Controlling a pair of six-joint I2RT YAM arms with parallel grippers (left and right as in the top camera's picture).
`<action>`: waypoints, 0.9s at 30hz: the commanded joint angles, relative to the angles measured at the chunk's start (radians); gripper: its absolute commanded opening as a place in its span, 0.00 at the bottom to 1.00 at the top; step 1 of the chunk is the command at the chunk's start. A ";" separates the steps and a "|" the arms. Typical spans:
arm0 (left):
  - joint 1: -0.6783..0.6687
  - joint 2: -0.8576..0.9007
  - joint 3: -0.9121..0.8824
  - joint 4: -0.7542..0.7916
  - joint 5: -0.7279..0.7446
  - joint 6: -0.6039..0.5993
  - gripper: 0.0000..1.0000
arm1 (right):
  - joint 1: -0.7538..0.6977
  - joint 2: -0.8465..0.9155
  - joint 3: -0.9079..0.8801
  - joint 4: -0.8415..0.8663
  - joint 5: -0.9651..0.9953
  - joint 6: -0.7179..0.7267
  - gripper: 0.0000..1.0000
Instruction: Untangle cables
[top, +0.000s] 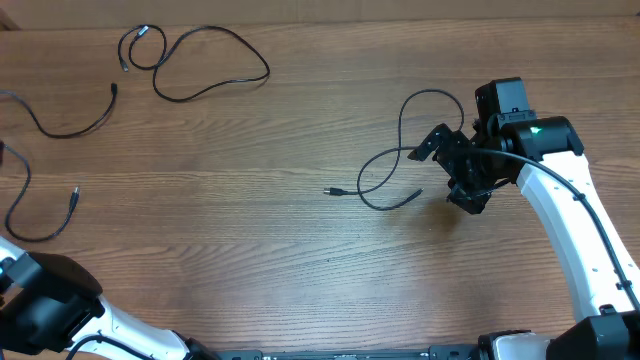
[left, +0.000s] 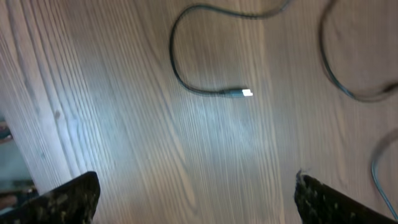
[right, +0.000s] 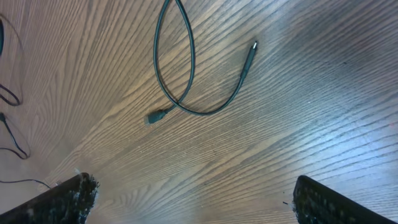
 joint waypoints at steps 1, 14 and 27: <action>-0.002 0.012 -0.153 0.085 -0.048 -0.047 1.00 | 0.003 -0.006 0.007 0.003 0.011 -0.005 1.00; 0.007 0.014 -0.586 0.552 -0.045 -0.048 1.00 | 0.003 -0.006 0.007 0.003 0.011 -0.005 1.00; 0.031 0.018 -0.821 0.887 -0.049 -0.063 0.95 | 0.003 -0.006 0.007 0.003 0.011 -0.005 1.00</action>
